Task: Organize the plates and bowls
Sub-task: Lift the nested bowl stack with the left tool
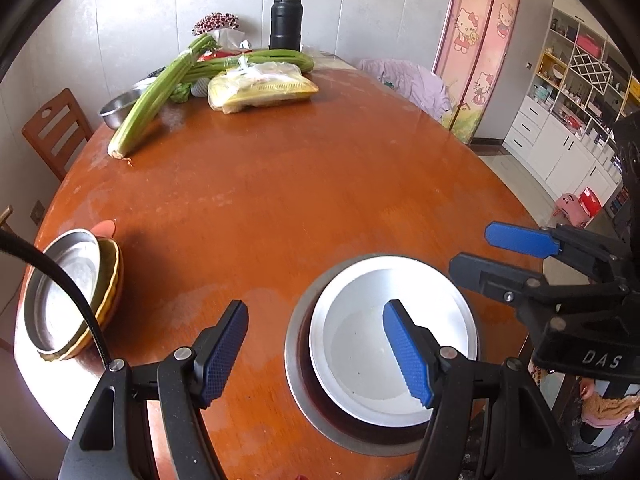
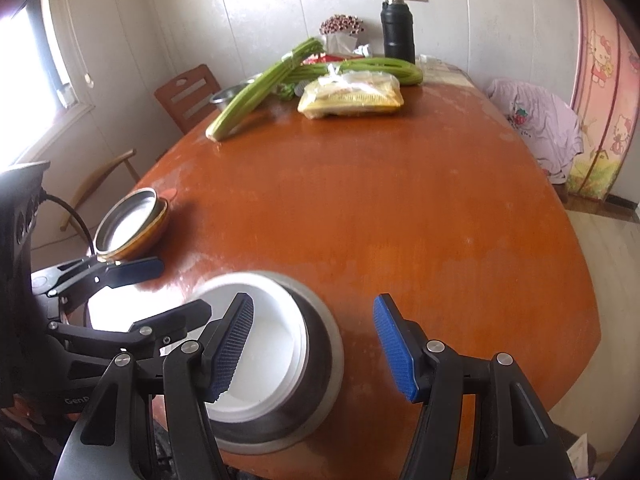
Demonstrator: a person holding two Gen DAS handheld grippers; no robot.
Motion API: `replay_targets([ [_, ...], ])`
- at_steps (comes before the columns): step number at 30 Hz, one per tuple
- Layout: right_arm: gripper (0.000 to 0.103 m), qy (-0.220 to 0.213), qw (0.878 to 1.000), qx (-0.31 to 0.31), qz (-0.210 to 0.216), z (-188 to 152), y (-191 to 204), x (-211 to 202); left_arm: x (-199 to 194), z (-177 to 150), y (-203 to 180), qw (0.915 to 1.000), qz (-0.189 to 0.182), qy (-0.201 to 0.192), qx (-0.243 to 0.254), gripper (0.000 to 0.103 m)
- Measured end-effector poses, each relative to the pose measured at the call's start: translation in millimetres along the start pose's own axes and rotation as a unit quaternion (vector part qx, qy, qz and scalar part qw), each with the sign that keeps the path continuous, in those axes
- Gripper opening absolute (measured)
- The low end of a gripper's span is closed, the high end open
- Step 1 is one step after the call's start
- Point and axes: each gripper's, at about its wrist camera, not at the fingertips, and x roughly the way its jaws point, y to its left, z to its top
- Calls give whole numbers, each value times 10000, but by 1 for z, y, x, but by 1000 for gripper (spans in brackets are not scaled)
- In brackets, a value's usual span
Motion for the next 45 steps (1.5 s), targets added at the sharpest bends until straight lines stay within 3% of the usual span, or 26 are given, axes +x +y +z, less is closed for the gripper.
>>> replay_targets([
  [24, 64, 552, 9985, 38, 18, -26, -3, 38, 28, -22, 6, 9989, 79, 458, -95, 69],
  [37, 64, 849, 9950, 341, 410, -32, -5, 53, 43, -31, 9, 9971, -224, 647, -332, 70],
  [39, 64, 832, 9947, 399, 458, -32, -5, 54, 44, -32, 11, 9965, -306, 659, -409, 68],
  [43, 58, 769, 9955, 241, 496, -31, 5, 55, 44, -32, 10, 9958, -527, 623, -424, 52],
  [45, 54, 784, 9953, 214, 532, -30, 8, 56, 44, -32, 11, 9957, -539, 627, -412, 49],
])
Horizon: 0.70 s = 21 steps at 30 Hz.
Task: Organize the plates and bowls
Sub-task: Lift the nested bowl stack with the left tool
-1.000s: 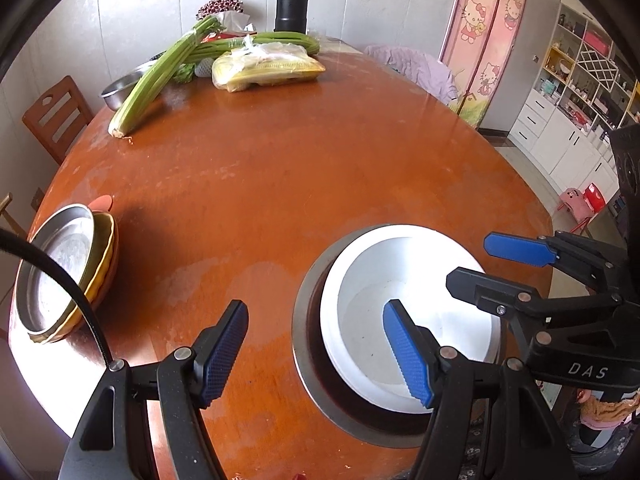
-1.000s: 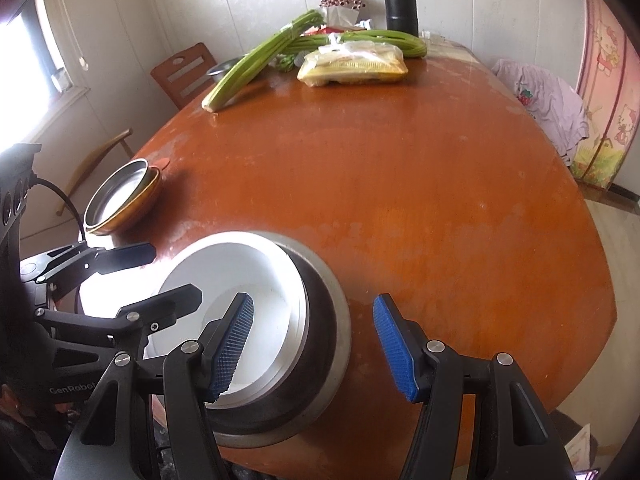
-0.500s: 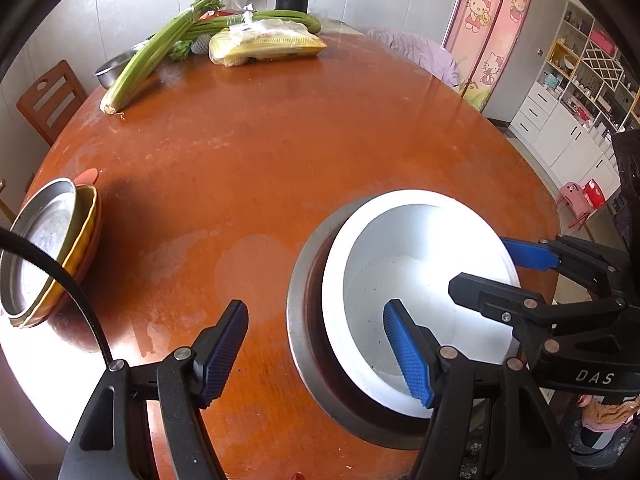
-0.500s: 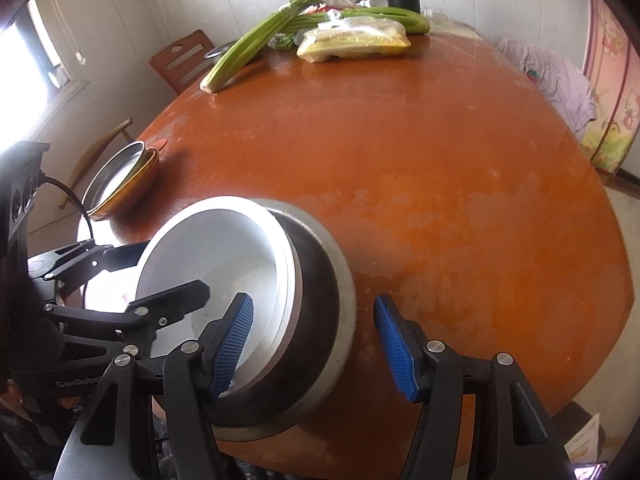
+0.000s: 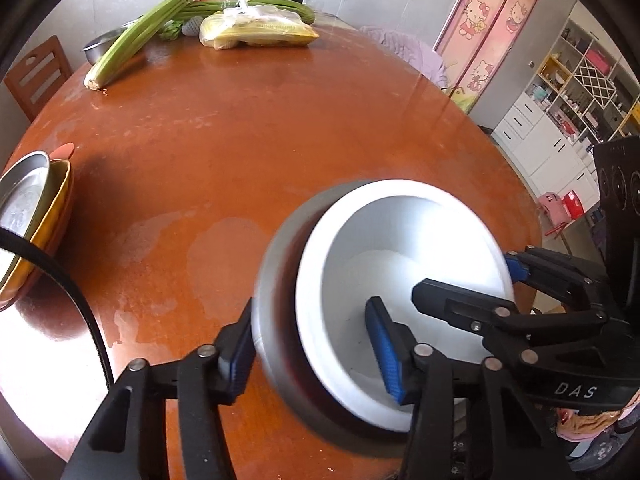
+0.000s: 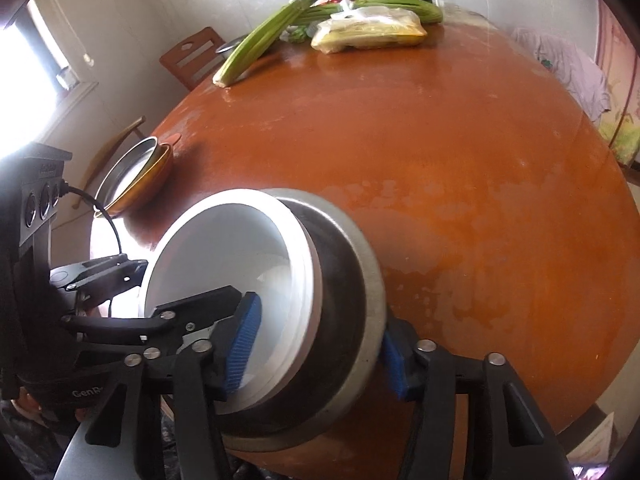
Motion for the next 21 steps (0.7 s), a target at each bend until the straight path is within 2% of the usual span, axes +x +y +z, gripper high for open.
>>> replay_targets([
  [11, 53, 56, 9999, -66, 112, 16, 16, 13, -7, 2, 20, 9997, 126, -82, -190, 49],
  [21, 53, -32, 9992, -350, 169, 48, 47, 22, -27, 14, 50, 9984, 252, -305, -408, 49],
])
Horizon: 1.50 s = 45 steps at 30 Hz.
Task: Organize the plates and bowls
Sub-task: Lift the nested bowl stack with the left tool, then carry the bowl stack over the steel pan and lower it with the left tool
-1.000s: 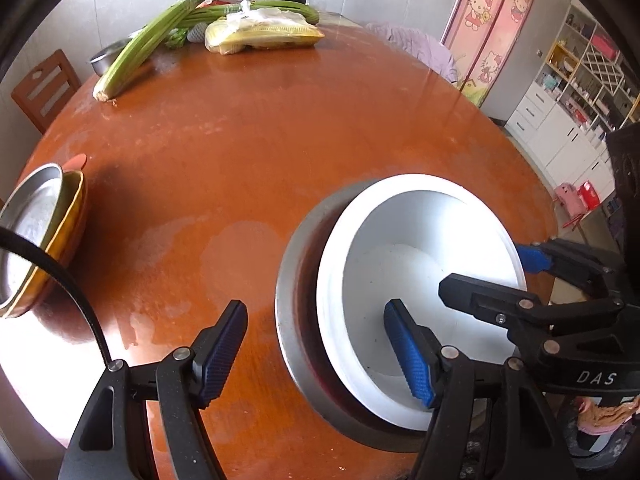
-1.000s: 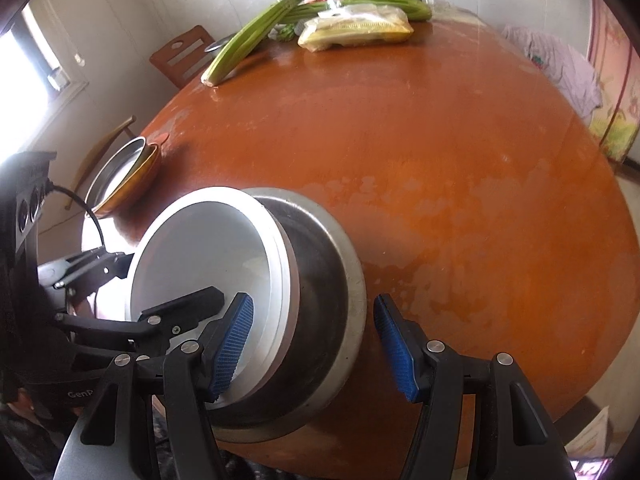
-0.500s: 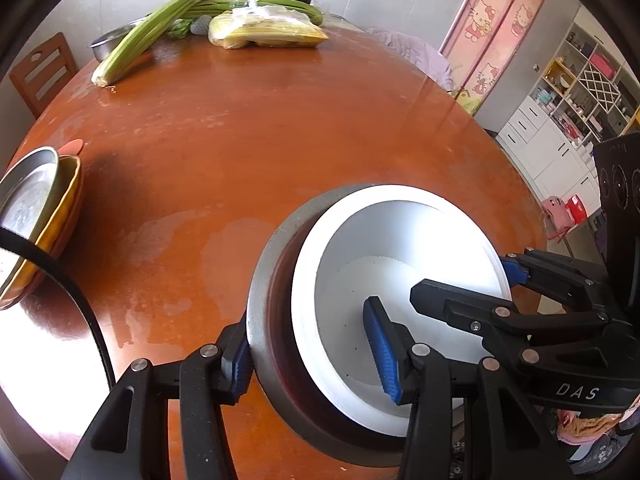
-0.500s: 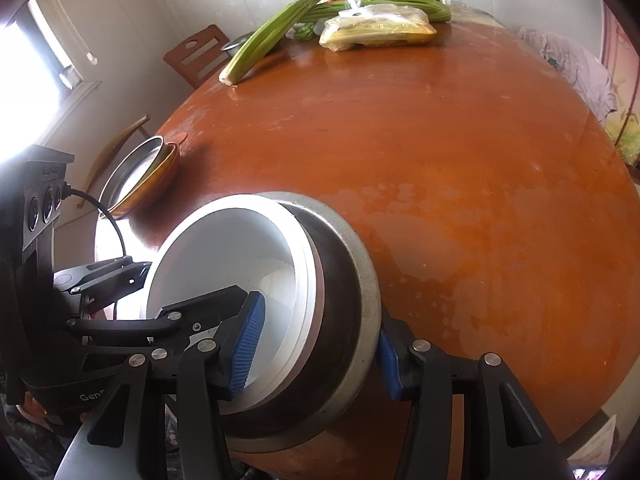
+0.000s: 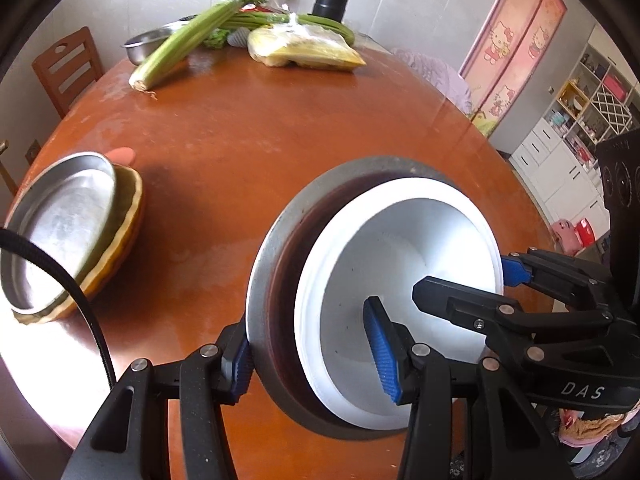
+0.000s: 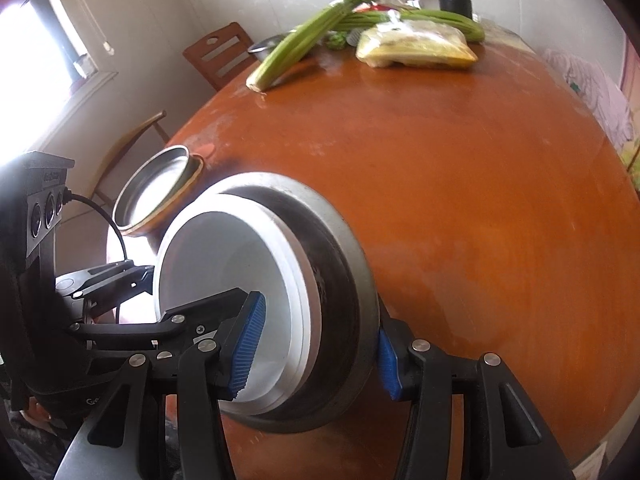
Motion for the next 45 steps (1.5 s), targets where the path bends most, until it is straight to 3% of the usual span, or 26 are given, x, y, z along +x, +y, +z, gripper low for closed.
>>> replay_targets([
  [23, 53, -335, 9949, -895, 324, 84, 105, 9, -73, 41, 95, 9949, 521, -752, -422, 50],
  [37, 53, -119, 9895, -1330, 555, 114, 163, 49, -87, 43, 166, 9887, 758, -912, -914, 51],
  [45, 53, 13, 9878, -1421, 632, 124, 177, 72, -84, 41, 192, 9863, 822, -909, -1106, 51],
])
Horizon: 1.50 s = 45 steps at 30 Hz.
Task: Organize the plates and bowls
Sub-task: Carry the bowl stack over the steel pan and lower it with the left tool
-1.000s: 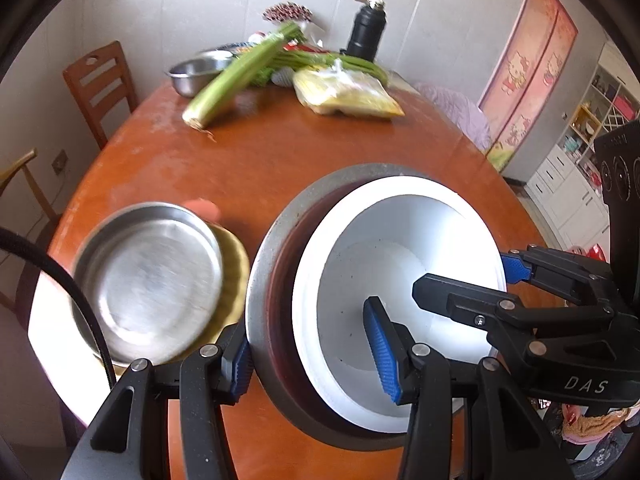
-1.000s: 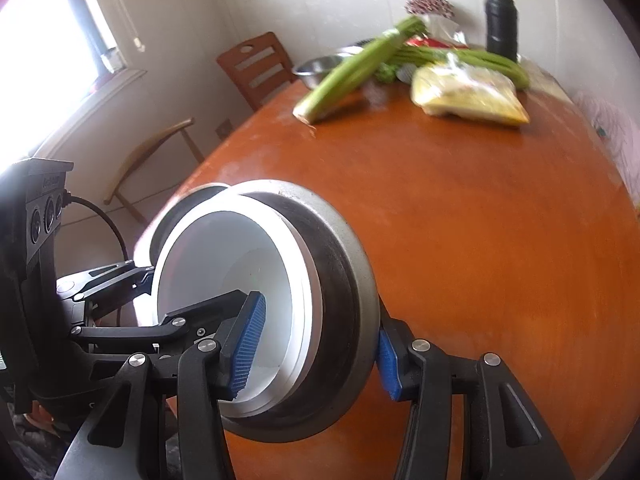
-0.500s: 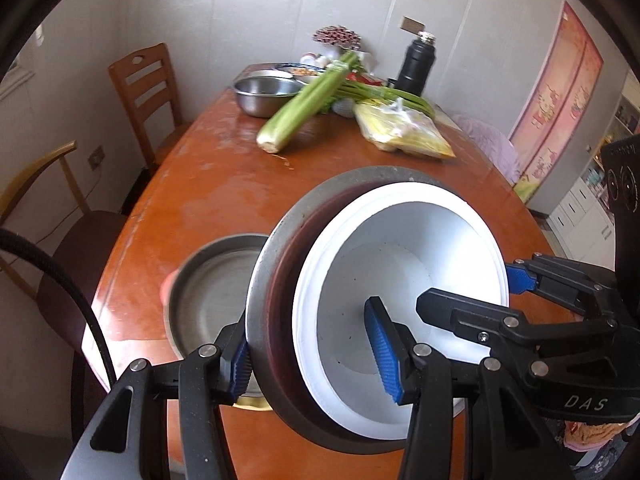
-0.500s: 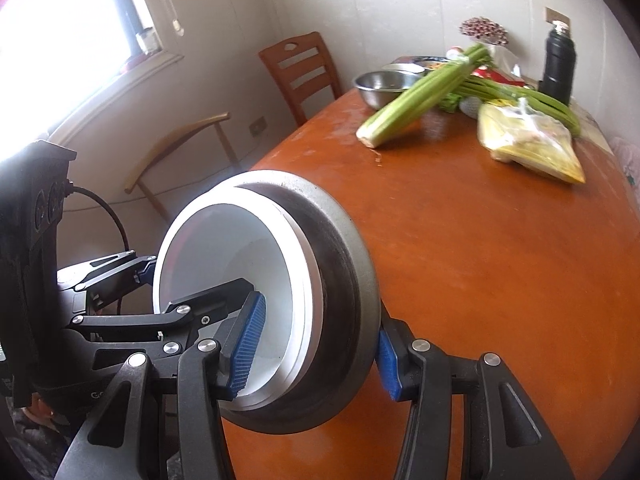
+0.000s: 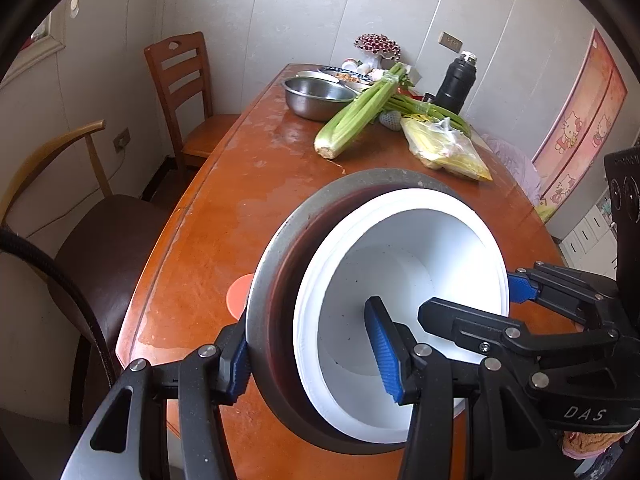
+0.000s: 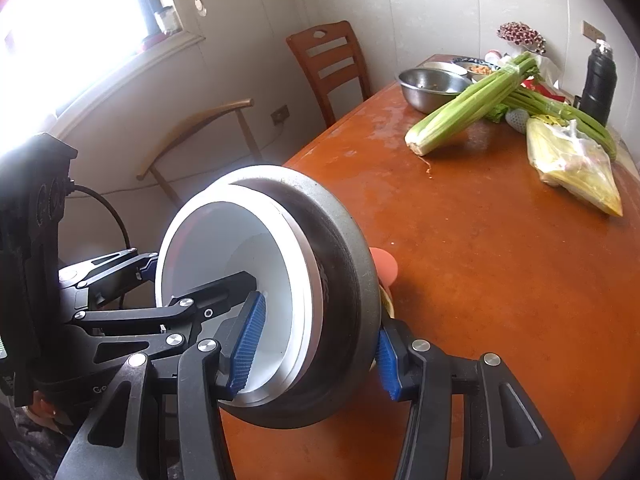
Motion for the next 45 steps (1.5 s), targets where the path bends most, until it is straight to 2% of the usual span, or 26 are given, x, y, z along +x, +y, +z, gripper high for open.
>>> replay_targets([
  [16, 53, 285, 9995, 110, 71, 1, -10, 30, 25, -5, 10, 9997, 12, 207, -124, 51],
  [32, 53, 355, 9990, 230, 111, 0, -19, 41, 35, -5, 8, 9997, 68, 229, -106, 51],
  [45, 53, 264, 9994, 215, -46, 3, -23, 46, 43, -2, 7, 9997, 162, 168, -9, 51],
])
